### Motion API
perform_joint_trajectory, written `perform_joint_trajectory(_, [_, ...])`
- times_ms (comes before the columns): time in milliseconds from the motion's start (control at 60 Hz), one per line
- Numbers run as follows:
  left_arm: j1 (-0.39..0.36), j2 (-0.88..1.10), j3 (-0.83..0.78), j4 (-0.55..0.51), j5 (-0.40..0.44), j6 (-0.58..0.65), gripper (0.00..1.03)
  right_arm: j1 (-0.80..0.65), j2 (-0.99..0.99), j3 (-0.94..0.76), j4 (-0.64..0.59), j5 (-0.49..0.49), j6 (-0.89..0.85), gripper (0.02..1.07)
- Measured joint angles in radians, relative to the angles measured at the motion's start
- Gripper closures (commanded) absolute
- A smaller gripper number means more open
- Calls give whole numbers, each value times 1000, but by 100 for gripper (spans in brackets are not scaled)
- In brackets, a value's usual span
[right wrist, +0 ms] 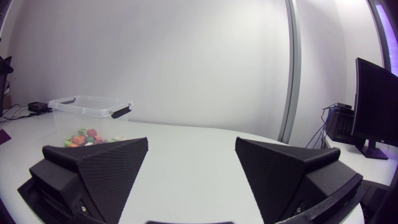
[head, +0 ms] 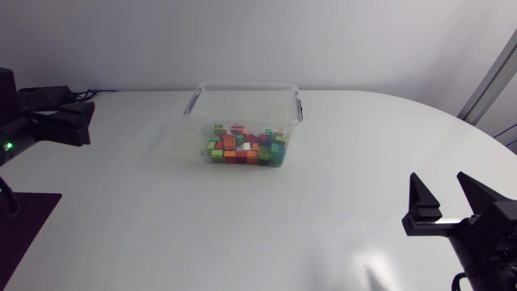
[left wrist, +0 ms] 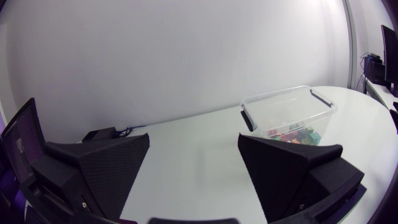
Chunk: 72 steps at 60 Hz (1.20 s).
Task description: Place the duplo bricks in the container
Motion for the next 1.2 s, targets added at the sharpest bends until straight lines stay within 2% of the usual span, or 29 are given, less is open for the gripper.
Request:
perform_joint_trajectory(100, [27, -101, -73, 8, 0, -19, 4, 0, 0, 0, 0, 0, 0, 6])
perform_joint_trajectory(367, [25, -315, -274, 45, 1, -76, 4, -28, 0, 0, -3, -47, 1, 6])
perform_joint_trajectory(1050, [-5, -715, -628, 74, 23, -205, 4, -165, 0, 0, -40, -219, 45, 6])
perform_joint_trajectory(1200, [-5, -726, -633, 76, 23, -212, 4, -170, 0, 0, -41, -225, 47, 6])
